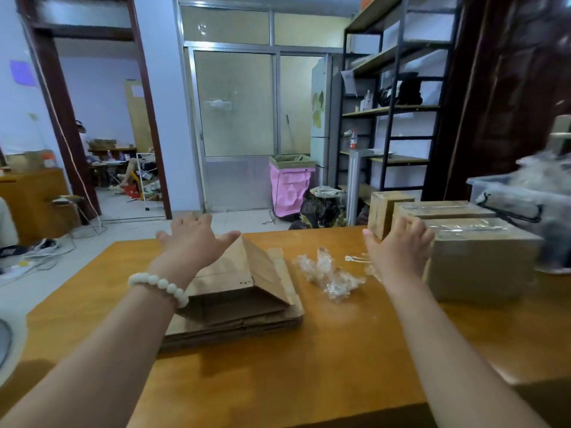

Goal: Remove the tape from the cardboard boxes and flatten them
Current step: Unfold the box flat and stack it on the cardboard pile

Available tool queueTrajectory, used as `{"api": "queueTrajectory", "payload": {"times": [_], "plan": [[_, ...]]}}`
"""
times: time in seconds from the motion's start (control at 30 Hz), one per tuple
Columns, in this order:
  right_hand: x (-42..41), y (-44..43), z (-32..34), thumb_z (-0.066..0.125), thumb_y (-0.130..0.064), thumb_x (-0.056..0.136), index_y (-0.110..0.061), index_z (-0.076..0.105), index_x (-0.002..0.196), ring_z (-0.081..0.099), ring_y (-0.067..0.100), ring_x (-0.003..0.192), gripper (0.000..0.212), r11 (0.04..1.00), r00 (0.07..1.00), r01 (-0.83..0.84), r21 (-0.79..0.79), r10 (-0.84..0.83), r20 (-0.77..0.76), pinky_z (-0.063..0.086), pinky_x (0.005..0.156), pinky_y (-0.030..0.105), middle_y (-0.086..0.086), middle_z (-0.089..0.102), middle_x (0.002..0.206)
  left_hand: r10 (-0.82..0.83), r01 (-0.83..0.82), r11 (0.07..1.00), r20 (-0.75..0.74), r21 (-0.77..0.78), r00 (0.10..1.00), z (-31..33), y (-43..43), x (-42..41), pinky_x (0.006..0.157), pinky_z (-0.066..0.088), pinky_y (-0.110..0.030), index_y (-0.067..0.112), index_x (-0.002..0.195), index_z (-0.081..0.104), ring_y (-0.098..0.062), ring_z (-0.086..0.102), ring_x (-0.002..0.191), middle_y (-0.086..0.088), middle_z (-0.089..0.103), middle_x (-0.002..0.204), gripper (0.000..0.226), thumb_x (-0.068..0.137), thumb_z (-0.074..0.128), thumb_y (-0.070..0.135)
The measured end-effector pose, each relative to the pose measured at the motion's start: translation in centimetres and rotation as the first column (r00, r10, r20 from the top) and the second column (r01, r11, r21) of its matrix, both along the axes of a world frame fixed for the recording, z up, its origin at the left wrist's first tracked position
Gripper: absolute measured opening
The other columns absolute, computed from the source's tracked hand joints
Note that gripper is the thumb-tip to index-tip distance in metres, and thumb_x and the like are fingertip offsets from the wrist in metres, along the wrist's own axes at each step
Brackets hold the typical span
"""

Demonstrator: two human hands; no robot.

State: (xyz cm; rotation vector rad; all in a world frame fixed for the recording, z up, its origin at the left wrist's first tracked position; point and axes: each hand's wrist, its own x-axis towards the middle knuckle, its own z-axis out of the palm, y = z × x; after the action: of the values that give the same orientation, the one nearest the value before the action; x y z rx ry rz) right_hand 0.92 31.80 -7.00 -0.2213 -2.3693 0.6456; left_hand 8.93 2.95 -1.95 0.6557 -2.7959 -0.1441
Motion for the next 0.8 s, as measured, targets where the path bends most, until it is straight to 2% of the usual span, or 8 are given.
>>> {"api": "queueTrajectory", "payload": {"times": [0.13, 0.23, 0.37, 0.47, 0.57, 0.63, 0.7, 0.8], "plan": [[-1.5, 5.5, -0.2, 0.056, -0.063, 0.081, -0.016, 0.017, 0.15, -0.004, 0.036, 0.144, 0.091, 0.989, 0.98, 0.14, -0.043, -0.132, 0.151, 0.012, 0.113, 0.059, 0.015, 0.0, 0.158, -0.156, 0.156, 0.988, -0.01, 0.009, 0.988, -0.2, 5.6, -1.8, 0.112, 0.022, -0.053, 0.022, 0.149, 0.031, -0.03, 0.024, 0.142, -0.007, 0.031, 0.154, 0.074, 0.092, 0.036, 0.069], [-1.8, 8.2, -0.7, 0.055, -0.061, 0.084, -0.021, 0.016, 0.151, -0.013, 0.037, 0.144, 0.087, 0.986, 0.965, 0.167, -0.011, -0.161, 0.209, 0.008, 0.113, 0.062, 0.012, -0.007, 0.159, -0.241, 0.243, 0.97, -0.046, 0.028, 0.969, -0.7, 9.1, -3.0, 0.111, 0.023, -0.052, 0.022, 0.147, 0.034, -0.028, 0.026, 0.141, -0.006, 0.033, 0.152, 0.07, 0.093, 0.037, 0.067], [-1.4, 9.4, -2.2, 0.056, -0.046, 0.09, -0.023, 0.037, 0.141, 0.001, 0.038, 0.143, 0.059, 0.994, 0.982, 0.11, -0.001, -0.109, 0.157, 0.023, 0.11, 0.06, 0.011, 0.013, 0.156, -0.338, 0.357, 0.921, -0.135, 0.155, 0.931, -1.6, 12.8, -4.4, 0.111, 0.027, -0.046, 0.022, 0.145, 0.038, -0.027, 0.027, 0.14, -0.005, 0.036, 0.15, 0.066, 0.093, 0.043, 0.062], [-0.8, 9.7, -2.9, 0.058, -0.039, 0.09, -0.017, 0.044, 0.135, 0.008, 0.039, 0.142, 0.052, 0.996, 0.995, 0.071, -0.044, -0.068, 0.068, 0.032, 0.106, 0.054, 0.011, 0.025, 0.151, -0.406, 0.449, 0.835, -0.195, 0.317, 0.893, -2.3, 15.6, -5.5, 0.108, 0.034, -0.041, 0.018, 0.143, 0.041, -0.027, 0.036, 0.136, -0.007, 0.039, 0.148, 0.064, 0.093, 0.048, 0.058], [-0.4, 10.2, -3.6, 0.062, -0.031, 0.09, -0.009, 0.052, 0.129, 0.014, 0.04, 0.141, 0.046, 0.995, 0.998, -0.002, -0.103, -0.005, -0.07, 0.024, 0.112, 0.051, 0.015, 0.037, 0.145, -0.44, 0.507, 0.701, -0.256, 0.502, 0.861, -2.9, 18.1, -6.2, 0.103, 0.04, -0.038, 0.014, 0.142, 0.042, -0.026, 0.046, 0.129, -0.009, 0.04, 0.147, 0.065, 0.093, 0.052, 0.055], [-0.2, 10.6, -4.3, 0.067, -0.024, 0.087, -0.003, 0.057, 0.122, 0.023, 0.043, 0.137, 0.042, 0.992, 0.982, -0.046, -0.121, 0.023, -0.186, 0.018, 0.115, 0.054, 0.019, 0.046, 0.136, -0.439, 0.511, 0.596, -0.281, 0.62, 0.853, -3.2, 19.4, -6.2, 0.099, 0.04, -0.036, 0.013, 0.143, 0.04, -0.025, 0.046, 0.129, -0.009, 0.039, 0.148, 0.065, 0.094, 0.052, 0.054], [0.1, 10.9, -5.2, 0.07, -0.019, 0.084, 0.001, 0.06, 0.116, 0.031, 0.045, 0.132, 0.039, 0.988, 0.958, -0.08, -0.131, 0.04, -0.285, 0.018, 0.114, 0.058, 0.023, 0.052, 0.127, -0.434, 0.505, 0.499, -0.302, 0.704, 0.849, -3.3, 20.5, -6.2, 0.099, 0.04, -0.036, 0.014, 0.145, 0.038, -0.025, 0.045, 0.13, -0.009, 0.039, 0.149, 0.066, 0.094, 0.051, 0.054], [1.1, 10.4, -5.6, 0.071, -0.017, 0.084, 0.003, 0.059, 0.116, 0.029, 0.048, 0.134, 0.041, 0.971, 0.916, -0.164, -0.171, 0.086, -0.392, 0.025, 0.11, 0.059, 0.024, 0.052, 0.128, -0.404, 0.487, 0.359, -0.337, 0.796, 0.85, -3.1, 21.6, -6.0, 0.095, 0.038, -0.036, 0.016, 0.146, 0.036, -0.024, 0.042, 0.132, -0.005, 0.039, 0.15, 0.067, 0.094, 0.048, 0.058]]}}
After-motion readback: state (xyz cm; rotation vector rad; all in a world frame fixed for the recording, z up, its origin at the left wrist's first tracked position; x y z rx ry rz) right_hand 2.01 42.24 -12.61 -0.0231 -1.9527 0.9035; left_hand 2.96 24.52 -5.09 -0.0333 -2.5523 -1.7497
